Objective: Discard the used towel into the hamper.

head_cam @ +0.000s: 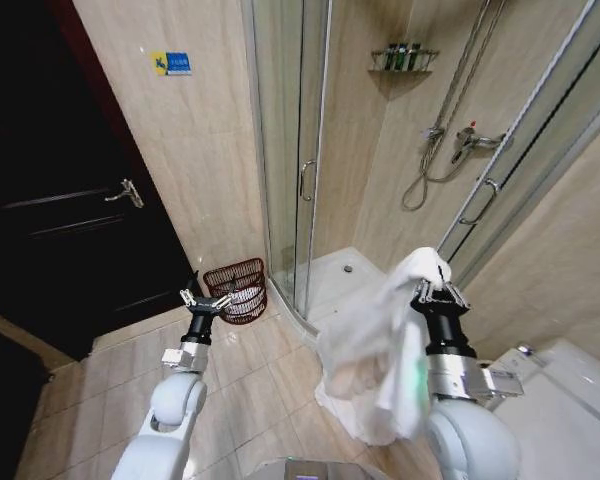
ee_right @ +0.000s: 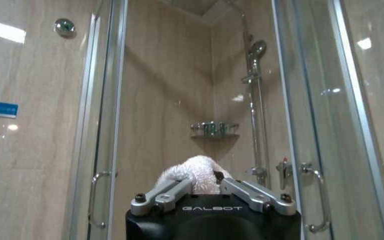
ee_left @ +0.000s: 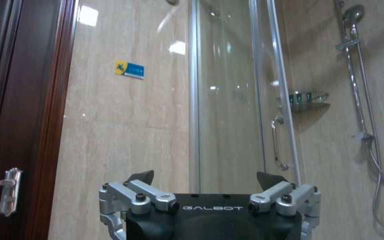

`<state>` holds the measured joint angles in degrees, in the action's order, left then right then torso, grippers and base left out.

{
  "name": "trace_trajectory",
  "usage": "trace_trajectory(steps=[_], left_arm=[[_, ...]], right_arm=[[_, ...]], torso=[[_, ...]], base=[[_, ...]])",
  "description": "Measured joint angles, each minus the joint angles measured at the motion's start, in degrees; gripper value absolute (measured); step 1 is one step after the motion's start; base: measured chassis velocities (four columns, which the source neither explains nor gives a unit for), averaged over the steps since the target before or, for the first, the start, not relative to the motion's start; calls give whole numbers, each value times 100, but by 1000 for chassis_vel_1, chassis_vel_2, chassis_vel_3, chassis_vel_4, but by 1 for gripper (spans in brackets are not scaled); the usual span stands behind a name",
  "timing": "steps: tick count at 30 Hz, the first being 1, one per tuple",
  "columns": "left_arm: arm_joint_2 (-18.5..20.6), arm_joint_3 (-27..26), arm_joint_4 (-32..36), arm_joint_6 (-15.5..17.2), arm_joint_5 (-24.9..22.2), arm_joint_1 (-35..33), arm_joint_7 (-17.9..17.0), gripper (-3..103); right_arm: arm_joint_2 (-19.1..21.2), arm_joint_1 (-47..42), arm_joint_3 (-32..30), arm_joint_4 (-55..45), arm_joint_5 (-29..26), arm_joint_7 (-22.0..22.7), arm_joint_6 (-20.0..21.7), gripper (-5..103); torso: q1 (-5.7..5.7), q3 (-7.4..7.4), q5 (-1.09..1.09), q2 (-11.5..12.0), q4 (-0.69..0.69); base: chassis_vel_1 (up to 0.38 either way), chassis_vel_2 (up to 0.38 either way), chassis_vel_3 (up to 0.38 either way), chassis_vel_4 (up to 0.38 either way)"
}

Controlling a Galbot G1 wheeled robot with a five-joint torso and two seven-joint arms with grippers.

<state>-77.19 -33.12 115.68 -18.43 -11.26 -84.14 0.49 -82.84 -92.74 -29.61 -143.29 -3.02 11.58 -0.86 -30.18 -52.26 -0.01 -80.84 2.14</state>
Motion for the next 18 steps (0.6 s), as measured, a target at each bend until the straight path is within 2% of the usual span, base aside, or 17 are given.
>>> trace_trajectory(steps=[5, 13, 18], left_arm=[[18, -12, 51, -14, -34, -45, -10, 100], [28, -26, 230, 297, -45, -142, -16, 100], [30, -36, 230, 311, -26, -162, -17, 100]], right_arm=[[-21, -105, 9, -23, 44, 4, 0, 3], [-14, -157, -15, -23, 154, 5, 22, 3], [-8, -111, -28, -20, 158, 13, 22, 3]], torso=[[0, 0, 1, 0, 0], [0, 0, 1, 0, 0], [-1, -1, 1, 0, -1]], base=[[0, 0, 0, 0], [0, 0, 0, 0], [0, 0, 0, 0]])
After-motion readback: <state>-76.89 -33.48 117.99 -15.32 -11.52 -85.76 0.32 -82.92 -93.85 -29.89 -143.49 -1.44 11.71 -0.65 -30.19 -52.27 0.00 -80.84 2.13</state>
